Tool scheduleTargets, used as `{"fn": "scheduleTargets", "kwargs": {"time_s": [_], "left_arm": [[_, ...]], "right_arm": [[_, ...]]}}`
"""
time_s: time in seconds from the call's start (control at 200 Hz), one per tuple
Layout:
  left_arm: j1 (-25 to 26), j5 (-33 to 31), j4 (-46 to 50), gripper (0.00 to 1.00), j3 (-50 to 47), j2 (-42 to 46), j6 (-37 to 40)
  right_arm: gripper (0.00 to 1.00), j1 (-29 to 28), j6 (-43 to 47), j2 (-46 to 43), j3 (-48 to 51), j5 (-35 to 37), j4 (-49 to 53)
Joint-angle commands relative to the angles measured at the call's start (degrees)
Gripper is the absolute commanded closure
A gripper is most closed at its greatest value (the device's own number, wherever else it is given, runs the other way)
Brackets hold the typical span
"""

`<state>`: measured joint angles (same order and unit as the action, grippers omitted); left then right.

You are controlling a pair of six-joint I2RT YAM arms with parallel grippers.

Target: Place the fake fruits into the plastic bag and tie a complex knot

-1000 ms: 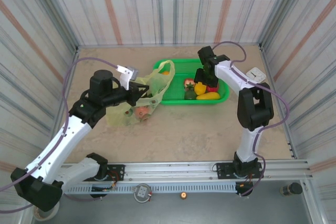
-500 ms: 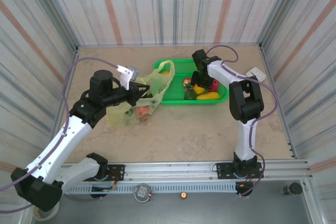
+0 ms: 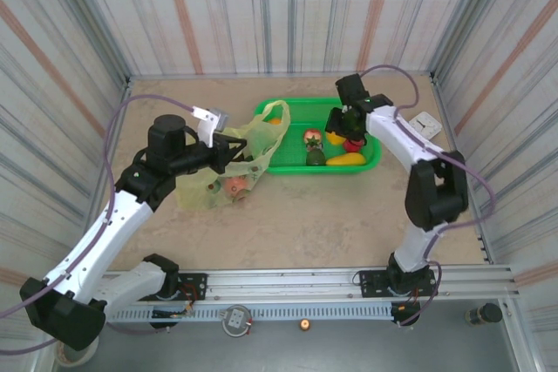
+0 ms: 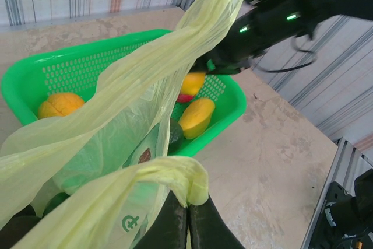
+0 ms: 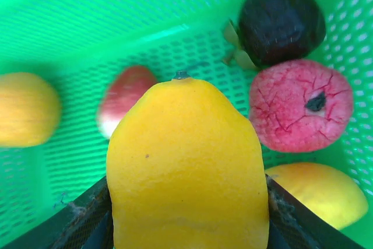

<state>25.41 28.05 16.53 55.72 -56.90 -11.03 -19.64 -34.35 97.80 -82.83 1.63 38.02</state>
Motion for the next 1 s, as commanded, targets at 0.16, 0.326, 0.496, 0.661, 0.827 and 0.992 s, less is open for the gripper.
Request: {"fn": "scheduleTargets", "kwargs": {"time_s": [0.16, 0.326, 0.496, 0.661, 0.827, 0.992], "left_arm": [[-0.56, 0.03, -1.06, 1.0, -1.1, 1.76, -0.77], [-0.12, -1.43, -0.63, 1.0, -1.1, 2.85, -0.93], [2.0, -3.7, 1.88, 1.0, 0.03, 4.27, -1.42], [1.93, -4.95, 3.47, 1.0, -2.3, 9.51, -3.67], [1.69, -7.74, 5.76, 1.0, -4.11, 14.63, -4.07], [1.43, -7.36, 6.58, 1.0, -4.32, 15.92, -4.0]], "right_arm": [[0.46, 0.04, 5.27, -20.11, 11.27, -13.71, -8.11], [0.47, -1.6, 4.93, -28.26, 19.62, -31.18, -14.45], [0.47, -10.6, 8.47, -31.3, 21.37, -37.69, -16.23], [0.46, -18.74, 6.3, -29.38, 21.19, -36.74, -22.8], [0.46, -22.77, 5.24, -20.32, 14.77, -31.48, -24.65], [0.48, -23.3, 3.1, -10.83, 6.28, -26.83, -24.25]]}}
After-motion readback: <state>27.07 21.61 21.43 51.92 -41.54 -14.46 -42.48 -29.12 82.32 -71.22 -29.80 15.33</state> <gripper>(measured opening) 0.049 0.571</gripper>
